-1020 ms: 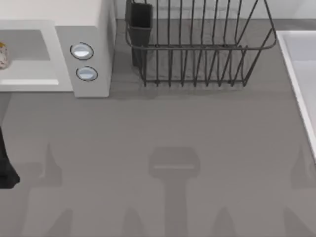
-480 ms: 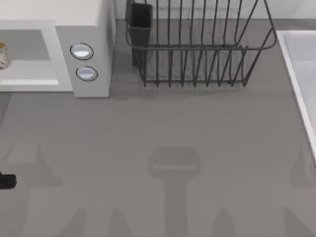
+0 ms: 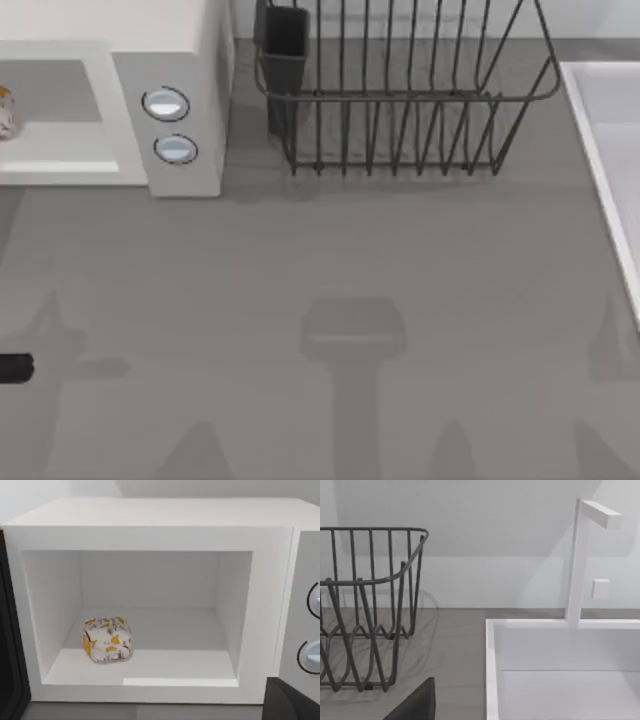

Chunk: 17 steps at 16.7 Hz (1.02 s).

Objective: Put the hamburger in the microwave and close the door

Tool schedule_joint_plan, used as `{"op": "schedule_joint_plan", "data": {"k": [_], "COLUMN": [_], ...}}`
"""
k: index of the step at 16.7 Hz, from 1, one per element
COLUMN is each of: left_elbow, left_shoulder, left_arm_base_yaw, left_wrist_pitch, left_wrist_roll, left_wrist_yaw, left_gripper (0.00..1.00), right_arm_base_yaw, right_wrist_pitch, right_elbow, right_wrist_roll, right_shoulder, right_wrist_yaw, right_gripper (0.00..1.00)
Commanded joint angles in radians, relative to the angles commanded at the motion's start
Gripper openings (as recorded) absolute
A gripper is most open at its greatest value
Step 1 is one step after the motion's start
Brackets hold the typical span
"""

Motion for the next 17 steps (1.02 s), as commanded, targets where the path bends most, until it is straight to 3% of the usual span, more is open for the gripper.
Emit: {"op": "schedule_joint_plan", "data": {"k": [8, 17], "left_elbow": [0.001, 0.025], "left_shoulder": [-0.002, -0.040], "left_arm_base_yaw": [-0.016, -0.320], "left_wrist_pitch": [-0.003, -0.065], "left_wrist_roll": [0.000, -0.001], "left_wrist_yaw": [-0.016, -0.320], "left_gripper": [0.00, 0.00], "right_arm_base_yaw": [0.000, 0.000], "right_wrist_pitch": [0.000, 0.000], "right_elbow": [0.000, 0.000], "right_wrist_roll": [0.000, 0.000], "right_shoulder": [0.000, 0.000], "right_wrist_yaw": [0.000, 0.000], "right_gripper": [1.00, 1.00]}}
